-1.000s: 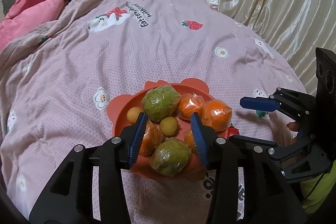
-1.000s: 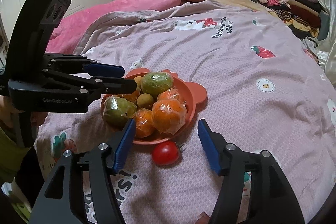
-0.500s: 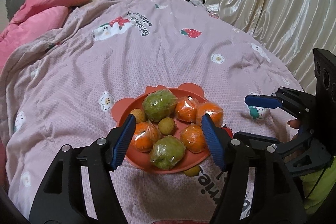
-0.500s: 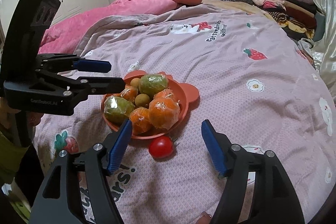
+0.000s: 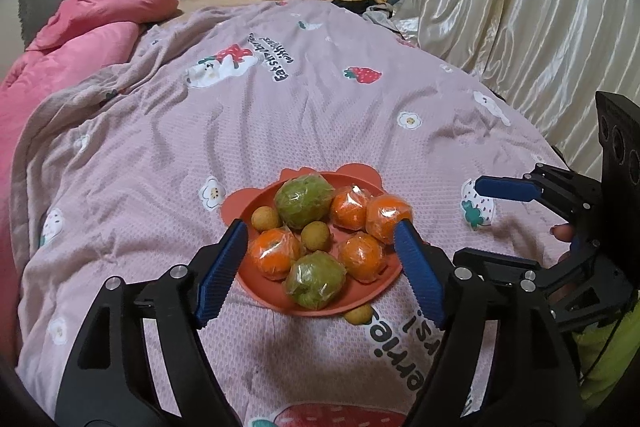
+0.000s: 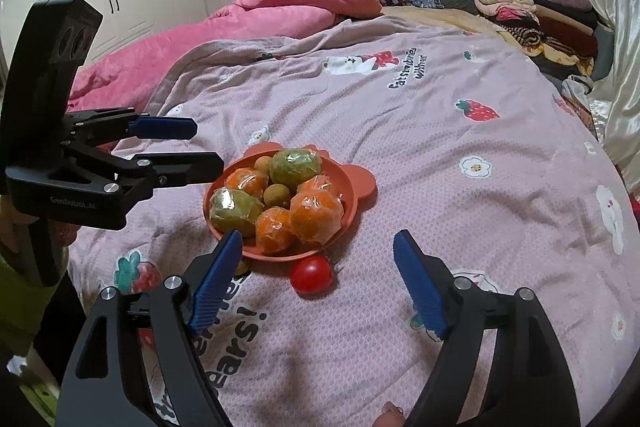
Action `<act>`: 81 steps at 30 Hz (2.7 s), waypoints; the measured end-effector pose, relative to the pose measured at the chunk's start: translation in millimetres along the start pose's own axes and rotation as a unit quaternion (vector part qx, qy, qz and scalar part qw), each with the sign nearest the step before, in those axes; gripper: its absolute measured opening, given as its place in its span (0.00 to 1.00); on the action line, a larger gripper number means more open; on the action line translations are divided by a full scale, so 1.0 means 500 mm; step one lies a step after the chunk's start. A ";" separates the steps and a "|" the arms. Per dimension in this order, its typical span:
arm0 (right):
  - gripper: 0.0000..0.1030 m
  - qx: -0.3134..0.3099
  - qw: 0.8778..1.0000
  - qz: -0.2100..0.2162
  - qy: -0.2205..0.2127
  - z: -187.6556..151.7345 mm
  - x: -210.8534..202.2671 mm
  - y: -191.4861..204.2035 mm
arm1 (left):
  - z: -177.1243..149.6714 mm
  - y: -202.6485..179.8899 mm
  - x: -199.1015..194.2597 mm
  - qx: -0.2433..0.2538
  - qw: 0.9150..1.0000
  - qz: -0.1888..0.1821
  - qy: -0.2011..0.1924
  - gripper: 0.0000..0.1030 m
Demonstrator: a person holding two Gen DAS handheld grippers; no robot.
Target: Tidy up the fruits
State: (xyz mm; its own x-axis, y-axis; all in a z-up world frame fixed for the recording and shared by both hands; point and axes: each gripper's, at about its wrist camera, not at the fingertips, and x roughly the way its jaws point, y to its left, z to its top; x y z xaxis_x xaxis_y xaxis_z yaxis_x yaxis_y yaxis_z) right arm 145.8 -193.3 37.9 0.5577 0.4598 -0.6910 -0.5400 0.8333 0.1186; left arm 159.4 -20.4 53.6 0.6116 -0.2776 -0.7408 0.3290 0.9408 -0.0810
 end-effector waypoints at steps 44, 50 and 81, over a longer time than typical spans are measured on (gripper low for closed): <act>0.92 -0.004 0.999 -0.035 -0.013 -0.040 -0.085 0.016 | -0.094 -0.027 -0.080 -0.041 0.999 0.005 -0.008 0.90; 0.92 -0.011 0.999 -0.038 -0.006 -0.055 -0.086 0.015 | -0.112 -0.036 -0.071 -0.042 0.999 0.006 0.004 0.90; 0.91 -0.035 0.998 -0.038 0.039 -0.082 0.013 -0.013 | -0.157 -0.035 0.027 -0.063 0.997 -0.001 0.053 0.83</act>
State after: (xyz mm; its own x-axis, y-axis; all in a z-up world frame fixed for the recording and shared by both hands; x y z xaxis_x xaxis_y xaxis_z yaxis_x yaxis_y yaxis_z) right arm 127.1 -208.6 3.4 0.5487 0.3688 -0.7503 -0.5422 0.8401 0.0164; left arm 105.7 -25.3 -7.2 0.5290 -0.2638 -0.8066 0.2332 0.9591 -0.1608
